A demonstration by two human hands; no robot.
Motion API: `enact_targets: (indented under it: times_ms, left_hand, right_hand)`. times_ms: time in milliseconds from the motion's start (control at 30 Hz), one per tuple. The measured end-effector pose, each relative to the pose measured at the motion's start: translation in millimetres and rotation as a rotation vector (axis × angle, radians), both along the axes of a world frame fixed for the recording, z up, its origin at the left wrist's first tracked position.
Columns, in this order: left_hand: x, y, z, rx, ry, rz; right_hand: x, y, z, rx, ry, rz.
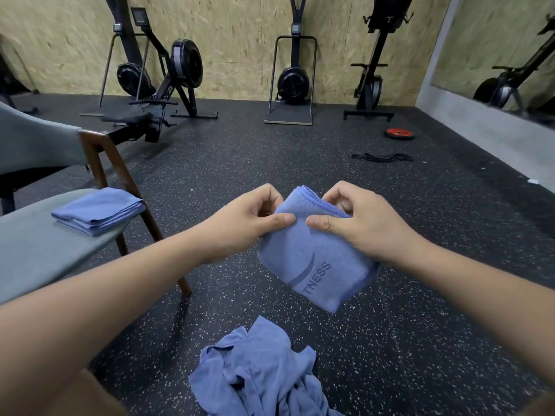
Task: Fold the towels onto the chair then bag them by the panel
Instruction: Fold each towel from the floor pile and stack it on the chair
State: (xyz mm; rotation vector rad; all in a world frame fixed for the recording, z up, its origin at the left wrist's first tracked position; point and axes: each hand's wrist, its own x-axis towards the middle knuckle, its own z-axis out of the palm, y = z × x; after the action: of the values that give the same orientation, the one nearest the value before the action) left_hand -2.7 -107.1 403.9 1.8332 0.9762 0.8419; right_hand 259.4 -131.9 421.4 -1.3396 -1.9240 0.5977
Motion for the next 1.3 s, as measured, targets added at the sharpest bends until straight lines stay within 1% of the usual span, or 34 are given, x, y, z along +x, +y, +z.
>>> enact_targets:
  times_ms: [67, 167, 233, 333, 433, 500, 567, 700, 800, 967, 1033, 1200, 1300]
  left_hand:
    - [-1.1, 0.2, -1.7, -0.001, -0.011, 0.025]
    - [-5.4, -1.0, -1.0, -0.016, -0.002, 0.075]
    - [-12.4, -1.6, 2.1, -0.051, 0.027, 0.094]
    - [-27.1, -1.1, 8.7, -0.033, 0.092, 0.12]
    - [-46.1, -0.6, 16.0, 0.008, 0.088, 0.155]
    - [-65.5, -0.8, 18.3, 0.042, 0.143, 0.202]
    - [-90.9, -2.4, 17.9, 0.05, 0.203, 0.241]
    - [-154.5, -5.0, 9.6, -0.027, 0.272, 0.286]
    - [-210.2, -3.7, -1.3, -0.096, 0.3, 0.354]
    - [-308.3, 8.6, -24.9, -0.24, 0.308, 0.52]
    - [-346.4, 16.6, -32.9, -0.277, 0.328, 0.579]
    - [-427.0, 42.6, -45.2, -0.272, 0.472, 0.712]
    - [-466.8, 59.5, -52.4, -0.256, 0.571, 0.798]
  right_hand:
    - [-1.6, 0.9, 1.4, -0.107, 0.005, 0.01]
    - [-4.1, -1.5, 1.2, -0.301, 0.028, 0.137]
    - [-5.4, -1.6, 0.5, -0.39, 0.067, 0.196]
    - [-13.2, 2.6, -0.5, -0.425, 0.191, 0.213]
    - [-32.3, 7.9, -8.2, -0.439, 0.345, 0.215]
    - [-50.3, 12.8, -17.2, -0.502, 0.433, 0.236]
    - [-72.5, 18.7, -28.8, -0.62, 0.488, 0.274]
    - [-133.3, 34.5, -52.5, -0.833, 0.55, 0.352]
    - [-194.4, 47.4, -72.3, -0.948, 0.626, 0.356]
    - [-310.3, 62.3, -104.8, -1.014, 0.746, 0.295]
    - [-353.3, 65.8, -111.2, -1.039, 0.759, 0.273]
    - [-447.0, 90.3, -118.9, -1.054, 0.807, 0.241]
    - [-486.2, 104.9, -115.5, -1.057, 0.829, 0.238]
